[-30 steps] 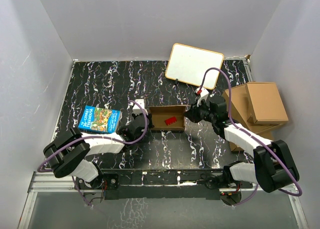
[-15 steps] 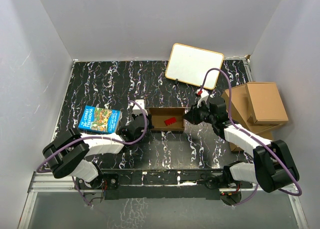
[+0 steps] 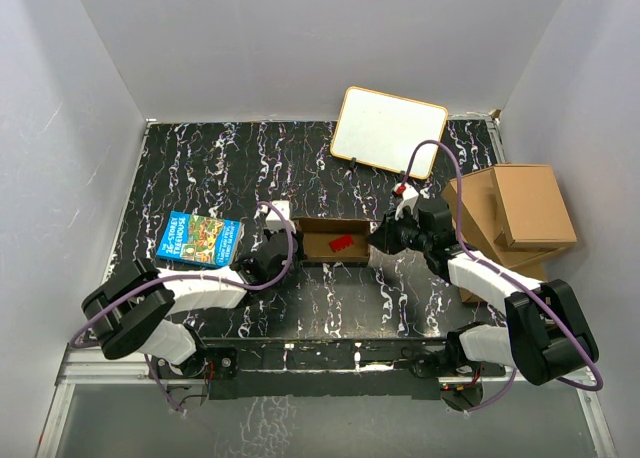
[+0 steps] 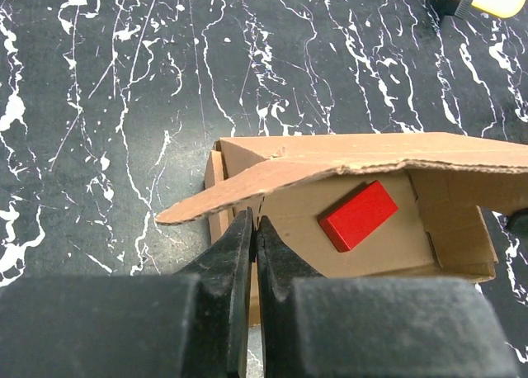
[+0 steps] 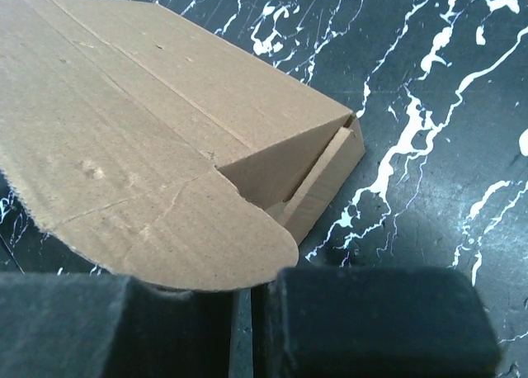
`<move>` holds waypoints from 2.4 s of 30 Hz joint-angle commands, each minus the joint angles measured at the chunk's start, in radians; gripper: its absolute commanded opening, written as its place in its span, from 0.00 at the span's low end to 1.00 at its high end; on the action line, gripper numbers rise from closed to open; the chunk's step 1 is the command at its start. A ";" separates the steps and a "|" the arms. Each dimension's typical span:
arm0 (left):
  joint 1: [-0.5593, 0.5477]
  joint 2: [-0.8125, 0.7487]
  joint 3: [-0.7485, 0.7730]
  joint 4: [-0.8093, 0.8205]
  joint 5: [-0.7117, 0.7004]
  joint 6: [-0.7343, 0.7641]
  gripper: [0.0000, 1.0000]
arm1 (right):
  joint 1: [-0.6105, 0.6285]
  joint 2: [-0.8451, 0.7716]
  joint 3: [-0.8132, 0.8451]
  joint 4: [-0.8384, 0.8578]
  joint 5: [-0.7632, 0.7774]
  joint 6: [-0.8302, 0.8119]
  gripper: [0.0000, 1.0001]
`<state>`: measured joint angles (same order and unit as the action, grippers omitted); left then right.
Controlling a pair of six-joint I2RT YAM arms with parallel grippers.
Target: Fold the paper box
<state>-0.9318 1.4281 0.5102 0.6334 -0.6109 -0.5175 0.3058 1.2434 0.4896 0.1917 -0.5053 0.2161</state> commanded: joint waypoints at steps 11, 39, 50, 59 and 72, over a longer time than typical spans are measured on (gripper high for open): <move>-0.010 -0.215 -0.047 -0.164 0.087 -0.043 0.24 | 0.002 0.008 -0.040 0.036 0.019 0.042 0.11; 0.007 -0.309 0.431 -0.705 0.476 -0.040 0.50 | -0.003 -0.005 -0.037 0.041 -0.014 0.030 0.14; 0.053 -0.156 0.333 -0.552 0.584 -0.159 0.44 | -0.021 -0.053 -0.014 0.005 -0.030 0.012 0.30; 0.077 -0.127 0.298 -0.534 0.611 -0.174 0.43 | -0.055 -0.091 0.035 -0.097 -0.067 -0.102 0.52; 0.094 -0.113 0.273 -0.530 0.640 -0.182 0.43 | -0.125 -0.107 0.167 -0.482 -0.150 -0.590 0.64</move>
<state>-0.8455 1.3186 0.7982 0.0826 0.0059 -0.6926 0.2188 1.1534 0.5919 -0.1452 -0.6109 -0.1600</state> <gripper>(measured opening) 0.428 0.644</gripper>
